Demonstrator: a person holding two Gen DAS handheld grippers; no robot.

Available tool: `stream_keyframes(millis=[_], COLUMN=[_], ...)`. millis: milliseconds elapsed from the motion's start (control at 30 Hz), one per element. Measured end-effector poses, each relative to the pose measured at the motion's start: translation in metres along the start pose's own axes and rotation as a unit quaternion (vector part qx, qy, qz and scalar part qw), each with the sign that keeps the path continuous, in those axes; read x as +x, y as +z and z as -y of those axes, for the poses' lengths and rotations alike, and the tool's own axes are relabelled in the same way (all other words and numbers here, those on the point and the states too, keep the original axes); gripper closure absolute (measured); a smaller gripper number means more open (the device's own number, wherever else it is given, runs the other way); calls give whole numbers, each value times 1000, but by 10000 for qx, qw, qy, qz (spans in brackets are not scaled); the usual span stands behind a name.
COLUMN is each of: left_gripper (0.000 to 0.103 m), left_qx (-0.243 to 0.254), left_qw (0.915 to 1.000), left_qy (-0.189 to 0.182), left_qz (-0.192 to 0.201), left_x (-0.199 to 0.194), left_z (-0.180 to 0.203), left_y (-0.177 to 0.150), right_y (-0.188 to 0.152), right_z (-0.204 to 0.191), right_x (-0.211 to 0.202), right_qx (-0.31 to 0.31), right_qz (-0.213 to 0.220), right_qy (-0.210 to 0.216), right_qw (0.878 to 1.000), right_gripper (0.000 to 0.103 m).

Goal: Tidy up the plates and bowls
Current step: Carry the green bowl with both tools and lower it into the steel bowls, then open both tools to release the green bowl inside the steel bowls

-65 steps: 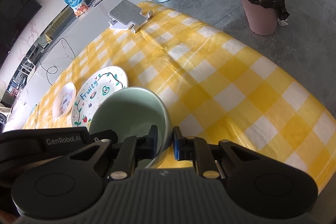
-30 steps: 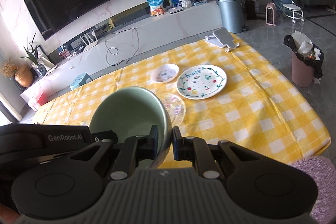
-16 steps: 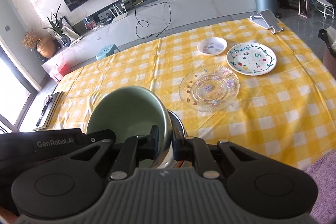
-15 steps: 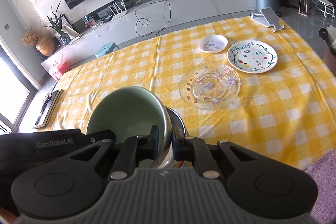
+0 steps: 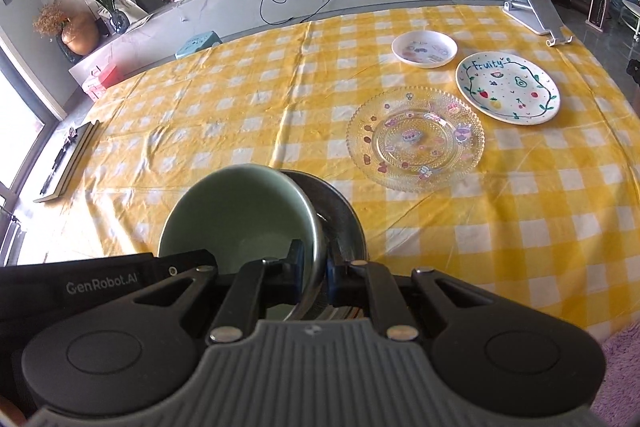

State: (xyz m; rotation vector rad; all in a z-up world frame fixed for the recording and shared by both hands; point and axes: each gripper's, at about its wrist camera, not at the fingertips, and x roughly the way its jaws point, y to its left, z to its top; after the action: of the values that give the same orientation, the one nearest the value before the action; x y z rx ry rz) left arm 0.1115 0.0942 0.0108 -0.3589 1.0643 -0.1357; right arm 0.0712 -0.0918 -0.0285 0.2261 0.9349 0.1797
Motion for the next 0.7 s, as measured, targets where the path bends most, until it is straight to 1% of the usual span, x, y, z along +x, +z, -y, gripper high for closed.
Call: stream_keyframes(millis=[233,433,633,700], left_gripper=[92,92,92,91], left_qx=[180,408,519,546], left_qw=[9997,9987,9978,9976], left_qy=[169,291,407,421], left_qz=[-77,-73,-64,-60], left_x=[8,9,10,10], left_z=[4,9,12,13], left_y=[0,2,3,3], right_y=[0,-1,1,0], right_z=[2,0,1,3], right_x=[8,9,1,-2], right_qx=[-113,-260,-256,-250], right_qz=[-71,35,190,240], right_qy=[-158,-285,-196,-178], right_qw=[9998,9993,9993,9992], right_gripper=[98,98,97,94])
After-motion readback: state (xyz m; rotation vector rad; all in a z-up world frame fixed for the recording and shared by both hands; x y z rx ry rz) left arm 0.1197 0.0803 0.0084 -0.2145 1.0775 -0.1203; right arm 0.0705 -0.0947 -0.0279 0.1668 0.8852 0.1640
